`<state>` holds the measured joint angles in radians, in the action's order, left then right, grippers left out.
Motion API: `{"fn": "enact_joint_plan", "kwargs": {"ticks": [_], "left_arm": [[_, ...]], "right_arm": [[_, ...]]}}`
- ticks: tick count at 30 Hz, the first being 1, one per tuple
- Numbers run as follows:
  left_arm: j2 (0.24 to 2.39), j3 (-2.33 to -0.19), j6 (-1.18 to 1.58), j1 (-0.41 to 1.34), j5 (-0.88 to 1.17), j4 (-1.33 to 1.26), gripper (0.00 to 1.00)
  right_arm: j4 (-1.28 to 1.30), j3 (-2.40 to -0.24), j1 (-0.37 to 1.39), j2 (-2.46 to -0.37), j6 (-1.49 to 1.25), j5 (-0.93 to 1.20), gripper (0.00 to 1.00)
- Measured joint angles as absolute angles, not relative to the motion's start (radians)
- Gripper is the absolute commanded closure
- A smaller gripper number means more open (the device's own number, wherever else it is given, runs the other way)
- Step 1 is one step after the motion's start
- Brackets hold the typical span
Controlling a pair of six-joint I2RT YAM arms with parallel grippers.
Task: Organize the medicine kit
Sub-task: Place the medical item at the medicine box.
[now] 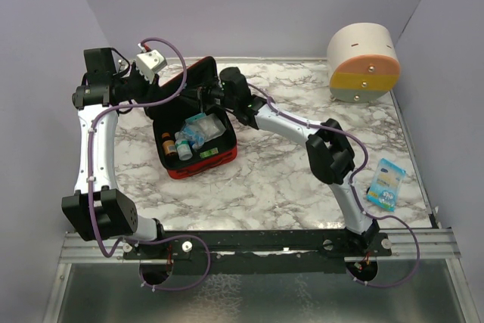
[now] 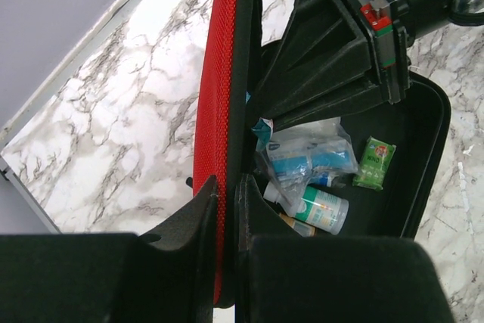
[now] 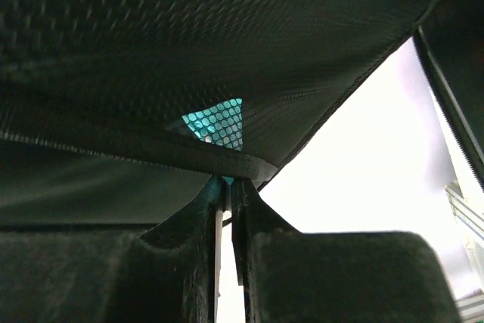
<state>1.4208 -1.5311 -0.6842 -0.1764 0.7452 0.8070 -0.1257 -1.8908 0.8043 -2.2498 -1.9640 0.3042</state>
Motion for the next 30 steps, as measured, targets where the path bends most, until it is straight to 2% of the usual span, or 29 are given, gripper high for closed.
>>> {"fn": "enact_joint_plan", "kwargs": {"ticks": [4, 8, 11, 13, 30], "left_arm": [[1.417, -1.531, -0.692, -0.176, 0.757, 0.834, 1.0], [1.414, -1.53, -0.71, -0.176, 0.772, 0.872, 1.0], [1.414, -1.53, -0.722, -0.176, 0.778, 0.884, 1.0], [1.414, -1.53, -0.732, -0.176, 0.78, 0.888, 1.0], [1.412, -1.53, -0.792, -0.176, 0.785, 0.926, 1.0]], "right_arm": [[-0.128, -1.863, 0.804, -2.25, -1.971, 0.288, 0.74], [-0.141, -1.85, 0.804, -2.25, -1.976, 0.26, 0.64], [-0.15, -1.848, 0.804, -2.25, -1.975, 0.25, 0.52], [-0.15, -1.847, 0.805, -2.25, -1.975, 0.246, 0.48], [-0.218, -1.791, 0.807, -2.244, -1.979, 0.244, 0.48]]}}
